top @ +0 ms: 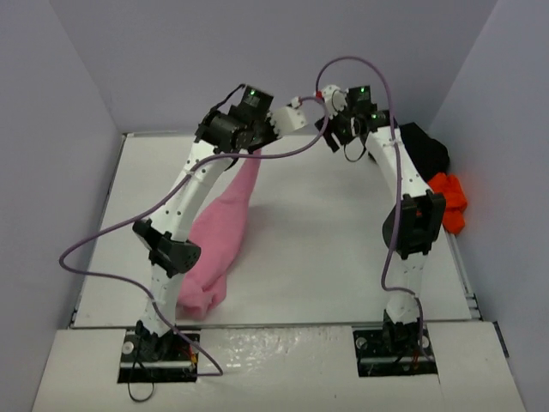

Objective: Fold and stack the t-shirts

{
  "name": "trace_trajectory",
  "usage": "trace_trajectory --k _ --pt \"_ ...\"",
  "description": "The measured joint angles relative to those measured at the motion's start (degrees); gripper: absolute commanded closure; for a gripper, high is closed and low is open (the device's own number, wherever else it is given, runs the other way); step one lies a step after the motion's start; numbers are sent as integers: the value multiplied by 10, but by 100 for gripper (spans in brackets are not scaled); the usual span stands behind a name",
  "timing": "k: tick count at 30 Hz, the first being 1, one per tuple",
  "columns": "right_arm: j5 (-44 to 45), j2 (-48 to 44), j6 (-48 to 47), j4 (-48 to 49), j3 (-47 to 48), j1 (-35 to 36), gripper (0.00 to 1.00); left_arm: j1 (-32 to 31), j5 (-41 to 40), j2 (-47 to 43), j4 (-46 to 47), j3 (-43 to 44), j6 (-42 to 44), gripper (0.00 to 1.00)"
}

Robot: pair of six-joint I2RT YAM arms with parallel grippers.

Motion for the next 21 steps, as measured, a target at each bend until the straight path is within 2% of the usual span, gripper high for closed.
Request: trace_trajectory --k 2,5,7,9,12,14,18,21 --pt "0 -11 3 3 0 -9 32 -45 28 15 -4 74 -13 100" --pt "-1 -13 6 3 0 -13 32 -79 75 5 0 203 -41 100" --pt "-2 -13 7 1 0 -13 32 -73 95 -34 1 258 -56 100" --pt "-3 -13 8 2 0 -13 32 -34 108 -90 0 286 -69 100" --pt "-3 -13 10 2 1 -13 32 72 102 -189 0 296 -82 100" --pt "-7 -9 14 -2 13 -13 32 111 42 -262 5 267 -58 100" --pt "-13 -4 22 0 30 -9 31 109 -4 -379 0 192 -7 100" --pt "-22 -4 24 2 31 -3 30 110 -39 -423 8 141 8 100"
